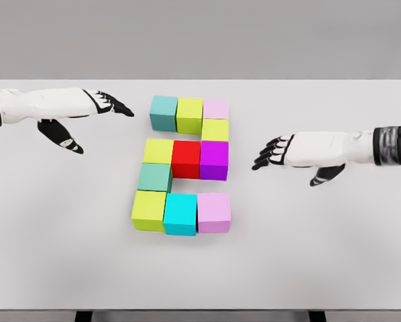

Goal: Assemble the squares on the desktop into the number 2

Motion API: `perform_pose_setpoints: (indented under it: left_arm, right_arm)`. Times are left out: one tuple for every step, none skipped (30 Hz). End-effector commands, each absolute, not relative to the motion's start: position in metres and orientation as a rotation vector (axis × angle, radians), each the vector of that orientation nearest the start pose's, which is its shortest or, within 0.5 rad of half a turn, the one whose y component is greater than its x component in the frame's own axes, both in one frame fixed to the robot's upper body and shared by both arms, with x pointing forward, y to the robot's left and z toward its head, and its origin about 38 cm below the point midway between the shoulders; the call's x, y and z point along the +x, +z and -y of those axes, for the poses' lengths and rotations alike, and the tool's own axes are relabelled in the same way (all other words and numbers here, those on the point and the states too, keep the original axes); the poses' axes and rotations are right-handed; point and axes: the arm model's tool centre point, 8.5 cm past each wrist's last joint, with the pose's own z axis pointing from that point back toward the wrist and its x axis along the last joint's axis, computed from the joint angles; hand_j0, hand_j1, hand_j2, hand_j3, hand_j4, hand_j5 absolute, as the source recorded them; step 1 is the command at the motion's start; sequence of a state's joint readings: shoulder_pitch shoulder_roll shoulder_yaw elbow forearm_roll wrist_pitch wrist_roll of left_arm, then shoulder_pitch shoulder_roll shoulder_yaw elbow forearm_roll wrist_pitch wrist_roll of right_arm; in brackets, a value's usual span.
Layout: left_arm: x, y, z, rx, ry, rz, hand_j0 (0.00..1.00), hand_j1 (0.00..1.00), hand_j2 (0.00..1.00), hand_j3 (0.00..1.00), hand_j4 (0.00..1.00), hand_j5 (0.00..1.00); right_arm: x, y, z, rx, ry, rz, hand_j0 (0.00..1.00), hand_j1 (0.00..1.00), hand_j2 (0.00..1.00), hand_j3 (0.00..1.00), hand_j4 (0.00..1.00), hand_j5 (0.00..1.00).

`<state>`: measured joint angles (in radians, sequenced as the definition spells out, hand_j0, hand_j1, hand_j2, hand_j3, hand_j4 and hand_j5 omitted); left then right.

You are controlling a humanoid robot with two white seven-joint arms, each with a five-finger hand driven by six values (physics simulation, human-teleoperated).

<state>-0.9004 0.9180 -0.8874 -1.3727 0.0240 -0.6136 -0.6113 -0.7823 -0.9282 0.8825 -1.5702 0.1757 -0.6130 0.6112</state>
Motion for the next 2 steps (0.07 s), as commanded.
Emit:
perform_pose_setpoints:
  left_arm:
    - [0.4481, 0.2628, -0.3121, 0.149, -1.996, 1.461, 1.00, 1.00, 1.00, 1.00, 1.00, 1.00]
    - [0.4483, 0.2627, -0.3125, 0.149, -1.995, 1.460, 1.00, 1.00, 1.00, 1.00, 1.00, 1.00]
  right_arm:
    - [0.4190, 0.2263, 0.2686, 0.076, -3.049, -2.094, 1.00, 1.00, 1.00, 1.00, 1.00, 1.00]
    - [0.4195, 0.2259, 0.2687, 0.074, -3.050, -2.098, 1.00, 1.00, 1.00, 1.00, 1.00, 1.00]
